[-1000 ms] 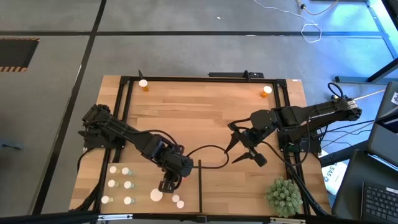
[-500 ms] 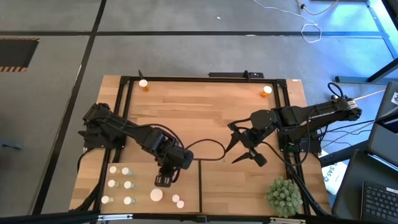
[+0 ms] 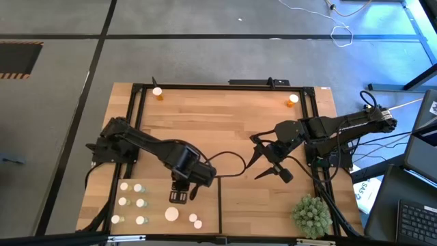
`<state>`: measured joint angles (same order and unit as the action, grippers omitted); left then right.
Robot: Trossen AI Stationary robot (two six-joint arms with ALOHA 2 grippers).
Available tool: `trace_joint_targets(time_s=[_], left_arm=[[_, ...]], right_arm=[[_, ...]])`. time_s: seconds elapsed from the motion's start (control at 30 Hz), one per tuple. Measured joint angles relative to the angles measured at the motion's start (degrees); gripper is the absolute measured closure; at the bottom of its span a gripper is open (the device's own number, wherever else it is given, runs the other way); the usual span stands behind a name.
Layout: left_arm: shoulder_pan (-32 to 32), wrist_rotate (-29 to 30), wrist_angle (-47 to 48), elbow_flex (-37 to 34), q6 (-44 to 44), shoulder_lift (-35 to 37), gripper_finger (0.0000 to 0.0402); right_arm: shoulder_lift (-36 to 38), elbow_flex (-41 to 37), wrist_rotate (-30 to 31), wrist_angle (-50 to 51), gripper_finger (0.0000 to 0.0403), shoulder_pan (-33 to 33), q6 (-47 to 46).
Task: Pick and place medicine bottles onto shelf by color
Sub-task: Put the pink pill bottle on the shelf aligned with the other pink pill bottle
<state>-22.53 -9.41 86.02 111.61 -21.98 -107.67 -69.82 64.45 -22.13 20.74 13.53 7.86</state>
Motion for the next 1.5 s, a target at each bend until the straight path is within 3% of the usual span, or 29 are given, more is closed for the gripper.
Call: trace_joint_targets(time_s=[0.37, 1.5], left_arm=[[0.2, -0.8, 3.9, 11.8, 4.6, -8.0, 0.0298], [0.6, -2.2, 4.0, 11.8, 4.1, -9.5, 0.0271]], right_arm=[[0.0, 0.0, 0.0, -0.4, 0.0189, 0.0, 0.1], [0.0, 0.0, 0.0, -0.4, 0.0189, 0.0, 1.6]])
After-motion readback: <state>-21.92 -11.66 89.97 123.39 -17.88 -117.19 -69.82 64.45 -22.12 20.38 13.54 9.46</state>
